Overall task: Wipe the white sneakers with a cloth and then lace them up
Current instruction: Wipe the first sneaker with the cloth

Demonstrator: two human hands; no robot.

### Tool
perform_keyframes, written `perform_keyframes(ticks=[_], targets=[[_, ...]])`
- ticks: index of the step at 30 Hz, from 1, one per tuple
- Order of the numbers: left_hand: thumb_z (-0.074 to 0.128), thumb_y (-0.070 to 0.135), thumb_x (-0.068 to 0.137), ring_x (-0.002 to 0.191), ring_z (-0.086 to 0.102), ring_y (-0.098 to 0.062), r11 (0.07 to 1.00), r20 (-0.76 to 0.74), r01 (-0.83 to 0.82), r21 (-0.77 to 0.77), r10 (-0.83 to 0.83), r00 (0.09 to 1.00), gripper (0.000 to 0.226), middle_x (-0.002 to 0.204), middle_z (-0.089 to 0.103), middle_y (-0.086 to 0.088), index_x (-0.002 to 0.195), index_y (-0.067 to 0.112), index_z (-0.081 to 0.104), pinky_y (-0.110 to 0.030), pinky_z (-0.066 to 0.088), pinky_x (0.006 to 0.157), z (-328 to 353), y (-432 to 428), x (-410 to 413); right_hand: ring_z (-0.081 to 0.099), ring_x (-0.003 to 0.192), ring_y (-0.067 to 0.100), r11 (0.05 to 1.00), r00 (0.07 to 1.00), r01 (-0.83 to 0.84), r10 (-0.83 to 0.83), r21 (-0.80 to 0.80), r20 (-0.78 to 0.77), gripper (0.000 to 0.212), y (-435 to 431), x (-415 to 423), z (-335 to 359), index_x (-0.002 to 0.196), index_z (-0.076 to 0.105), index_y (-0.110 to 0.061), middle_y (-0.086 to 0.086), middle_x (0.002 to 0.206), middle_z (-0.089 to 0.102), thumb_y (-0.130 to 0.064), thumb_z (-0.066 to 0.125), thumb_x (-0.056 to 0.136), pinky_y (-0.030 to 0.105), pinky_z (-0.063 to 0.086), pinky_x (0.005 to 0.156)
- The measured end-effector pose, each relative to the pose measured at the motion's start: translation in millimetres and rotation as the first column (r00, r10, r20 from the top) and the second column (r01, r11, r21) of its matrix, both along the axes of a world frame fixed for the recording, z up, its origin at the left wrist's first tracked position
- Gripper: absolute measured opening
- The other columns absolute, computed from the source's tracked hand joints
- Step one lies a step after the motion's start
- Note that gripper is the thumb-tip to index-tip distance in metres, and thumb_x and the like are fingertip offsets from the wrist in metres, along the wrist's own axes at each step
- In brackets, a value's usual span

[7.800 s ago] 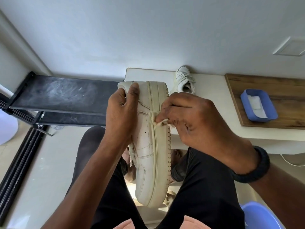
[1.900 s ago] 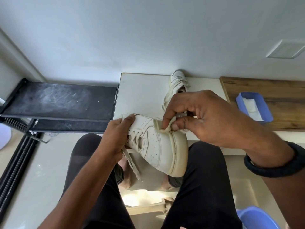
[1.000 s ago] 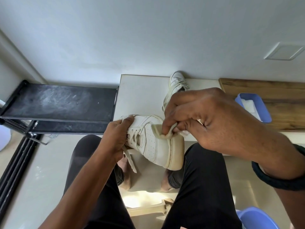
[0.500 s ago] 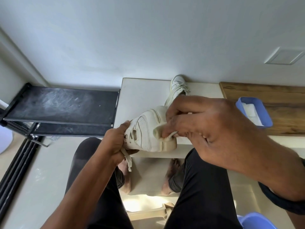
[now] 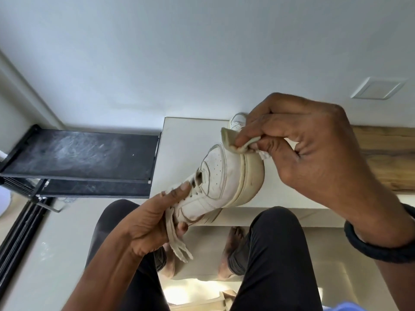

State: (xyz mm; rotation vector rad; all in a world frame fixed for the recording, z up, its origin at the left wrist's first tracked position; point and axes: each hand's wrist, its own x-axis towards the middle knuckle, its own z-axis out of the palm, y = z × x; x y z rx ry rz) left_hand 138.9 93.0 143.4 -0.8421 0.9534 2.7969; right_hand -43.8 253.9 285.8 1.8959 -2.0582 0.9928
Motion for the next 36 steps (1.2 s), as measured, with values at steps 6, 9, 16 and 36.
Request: perform_keyframes(ticks=[6,9,16,36], targets=[[0.089,0.025,0.077,0.064,0.054,-0.017,0.983,0.035,-0.165,-0.084,0.168,0.985,0.041,0.11,0.067,-0.019,0.11,0.006,0.075,-0.016,0.039,0.037,-16,3,-4,0.068,0.086,0.005,0.989,0.988,0.057,-0.076,0.136,0.137,0.026,-8,-10,-15,0.088,0.081,-0.019,-0.008,0.089,0.071,0.005,0.076,0.082,0.017,0.054,0.076],[0.076,0.02,0.081,0.056,0.052,-0.012,0.963,0.042,-0.19,-0.192,0.202,0.979,0.022,0.097,0.068,-0.015,0.1,0.01,0.077,-0.016,0.035,0.038,-16,5,-3,0.068,0.086,0.008,0.98,0.981,0.084,-0.112,0.178,0.156,0.026,-14,-12,-21,0.088,0.081,-0.022,-0.01,0.089,0.072,0.003,0.076,0.082,0.029,0.056,0.076],[0.091,0.028,0.07,0.06,0.055,-0.012,0.936,0.009,-0.235,-0.263,0.246,0.969,0.029,0.098,0.065,-0.017,0.091,0.013,0.077,-0.017,0.029,0.04,-18,1,-4,0.067,0.079,0.004,0.959,0.976,0.02,-0.08,0.283,0.204,0.03,-16,-3,-14,0.088,0.08,-0.023,-0.011,0.087,0.07,0.006,0.072,0.084,0.021,0.056,0.071],[0.1,0.046,0.048,0.059,0.056,-0.006,0.841,-0.223,-0.319,-0.437,0.243,0.944,0.07,0.085,0.074,-0.007,0.101,0.01,0.073,-0.016,0.036,0.044,-12,0,2,0.068,0.083,-0.001,0.912,0.958,-0.061,-0.06,0.405,0.279,0.027,-18,-3,2,0.087,0.082,-0.026,-0.014,0.086,0.074,0.0,0.075,0.085,0.02,0.054,0.077]])
